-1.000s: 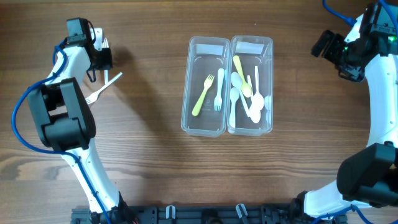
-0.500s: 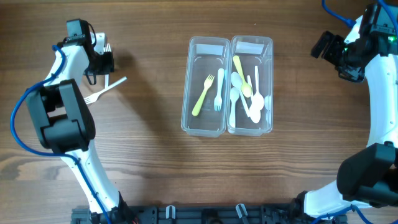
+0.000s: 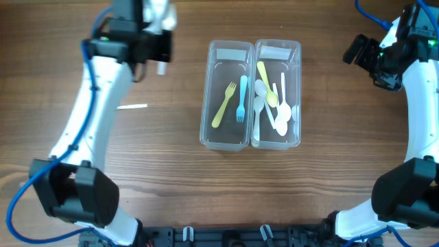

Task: Pack container
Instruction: 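Carry the white fork into the left container and open the gripper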

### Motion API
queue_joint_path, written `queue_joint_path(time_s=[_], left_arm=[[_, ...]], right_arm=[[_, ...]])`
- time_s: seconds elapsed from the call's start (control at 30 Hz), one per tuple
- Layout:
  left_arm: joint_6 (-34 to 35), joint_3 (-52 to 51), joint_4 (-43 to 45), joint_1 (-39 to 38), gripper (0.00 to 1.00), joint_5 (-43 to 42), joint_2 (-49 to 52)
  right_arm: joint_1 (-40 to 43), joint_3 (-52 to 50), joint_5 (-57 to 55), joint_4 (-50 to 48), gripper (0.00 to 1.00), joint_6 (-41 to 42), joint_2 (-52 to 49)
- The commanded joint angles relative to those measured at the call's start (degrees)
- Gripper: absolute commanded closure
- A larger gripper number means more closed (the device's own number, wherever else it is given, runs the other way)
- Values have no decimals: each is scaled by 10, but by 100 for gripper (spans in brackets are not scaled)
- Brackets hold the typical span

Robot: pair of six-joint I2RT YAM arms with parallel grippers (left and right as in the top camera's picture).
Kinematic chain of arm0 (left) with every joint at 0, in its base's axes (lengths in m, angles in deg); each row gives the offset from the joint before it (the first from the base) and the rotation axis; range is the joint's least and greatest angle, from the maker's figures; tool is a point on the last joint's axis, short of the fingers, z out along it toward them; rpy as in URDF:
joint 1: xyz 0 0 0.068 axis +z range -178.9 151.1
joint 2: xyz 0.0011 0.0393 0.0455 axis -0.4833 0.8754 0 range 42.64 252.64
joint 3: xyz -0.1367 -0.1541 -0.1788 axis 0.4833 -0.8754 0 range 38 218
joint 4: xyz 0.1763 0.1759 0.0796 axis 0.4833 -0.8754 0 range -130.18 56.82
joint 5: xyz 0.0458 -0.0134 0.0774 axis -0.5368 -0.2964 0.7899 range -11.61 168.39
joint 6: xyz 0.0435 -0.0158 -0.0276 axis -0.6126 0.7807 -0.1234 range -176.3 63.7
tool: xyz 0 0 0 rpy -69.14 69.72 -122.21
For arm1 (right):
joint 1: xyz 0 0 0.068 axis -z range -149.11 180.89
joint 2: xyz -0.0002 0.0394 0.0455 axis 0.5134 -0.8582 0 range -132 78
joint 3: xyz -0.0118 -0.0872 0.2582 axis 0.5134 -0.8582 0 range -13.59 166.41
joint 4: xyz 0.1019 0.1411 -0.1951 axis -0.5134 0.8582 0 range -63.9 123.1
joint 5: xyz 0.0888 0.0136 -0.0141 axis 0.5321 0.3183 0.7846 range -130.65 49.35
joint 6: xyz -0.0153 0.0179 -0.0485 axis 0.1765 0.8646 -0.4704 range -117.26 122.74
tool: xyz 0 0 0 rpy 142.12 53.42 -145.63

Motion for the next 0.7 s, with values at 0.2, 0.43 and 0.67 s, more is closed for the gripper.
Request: queue_joint_path(time_s=[0.2,0.43,0.67], left_arm=[[203,-3,-39,-187,90,-8,46],[239,-3,-39,-240,75,18,90],[238,-3,-68,-211,64,19,65]], right_arm=[[-1,5,5,3,0,2,-5],[-1,5,5,4,0,2,-5],[-1,5,5,4,0,2,-5]])
